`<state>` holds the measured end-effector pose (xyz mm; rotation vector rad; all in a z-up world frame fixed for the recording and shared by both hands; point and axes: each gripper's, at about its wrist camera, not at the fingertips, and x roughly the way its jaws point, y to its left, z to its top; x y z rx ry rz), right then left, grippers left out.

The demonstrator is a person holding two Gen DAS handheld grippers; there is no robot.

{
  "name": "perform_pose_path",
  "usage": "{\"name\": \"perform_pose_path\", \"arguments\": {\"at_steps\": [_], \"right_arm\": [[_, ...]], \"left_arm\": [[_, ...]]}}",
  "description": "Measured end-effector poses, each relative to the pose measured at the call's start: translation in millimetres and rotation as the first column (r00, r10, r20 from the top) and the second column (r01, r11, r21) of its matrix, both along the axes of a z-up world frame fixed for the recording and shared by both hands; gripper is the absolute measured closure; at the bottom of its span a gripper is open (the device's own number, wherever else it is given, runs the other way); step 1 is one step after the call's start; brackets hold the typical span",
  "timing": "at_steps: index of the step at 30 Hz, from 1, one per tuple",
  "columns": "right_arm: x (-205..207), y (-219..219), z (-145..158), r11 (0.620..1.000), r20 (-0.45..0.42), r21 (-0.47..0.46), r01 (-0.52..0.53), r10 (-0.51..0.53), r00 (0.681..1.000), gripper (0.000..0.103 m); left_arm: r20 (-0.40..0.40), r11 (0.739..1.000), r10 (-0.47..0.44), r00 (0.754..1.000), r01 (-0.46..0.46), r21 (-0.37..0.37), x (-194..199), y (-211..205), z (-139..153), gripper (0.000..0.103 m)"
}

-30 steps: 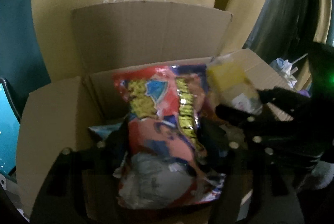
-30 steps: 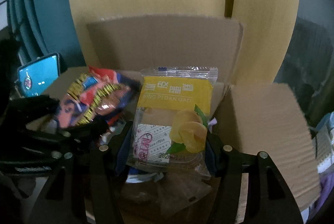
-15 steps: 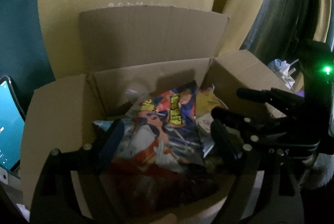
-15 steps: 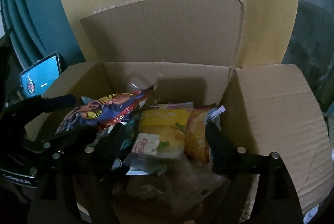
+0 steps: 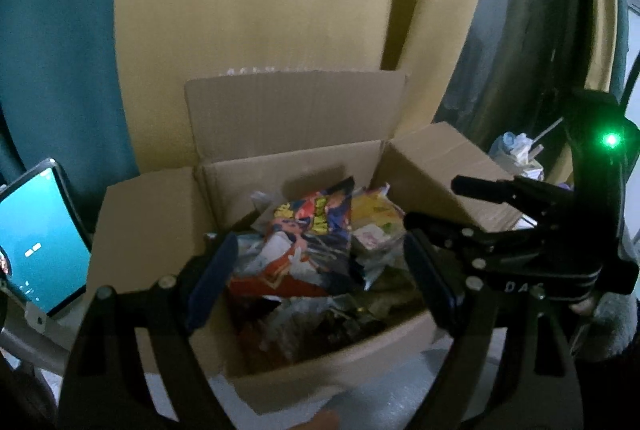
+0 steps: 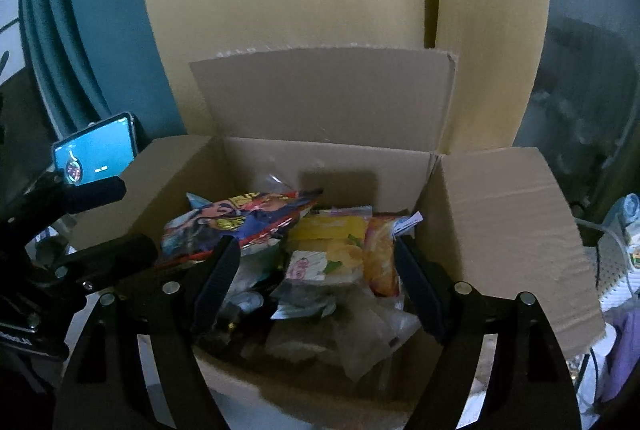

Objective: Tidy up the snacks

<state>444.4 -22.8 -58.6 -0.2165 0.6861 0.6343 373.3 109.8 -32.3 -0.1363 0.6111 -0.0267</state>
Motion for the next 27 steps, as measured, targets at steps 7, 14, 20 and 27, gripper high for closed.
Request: {"name": "perform_pose_path", "arguments": {"at_steps": [7, 14, 20, 27], "right_arm": [[-25, -6, 19, 1.000, 0.036, 0.005, 0.005, -0.005, 0.999, 0.021], [-51, -13, 36, 1.000, 0.072, 0.011, 0.006, -0.007, 0.997, 0.021], [-77, -21, 52, 1.000, 0.107, 0.019, 0.003, -0.005, 0.994, 0.021], [-104, -31, 67, 1.000, 0.143, 0.029, 0.003, -0.007, 0.990, 0.021]], "left_arm": [[0.035, 1.000, -0.007, 0.999, 0.007, 0.005, -27, -7, 17, 0.017], [0.066, 1.000, -0.012, 0.998, 0.012, 0.013, -54, -15, 32, 0.017], [0.098, 1.000, -0.019, 0.995, 0.017, 0.021, -77, -22, 46, 0.017], [0.131, 0.999, -0.032, 0.991, 0.028, 0.030, -102, -32, 60, 0.017]]}}
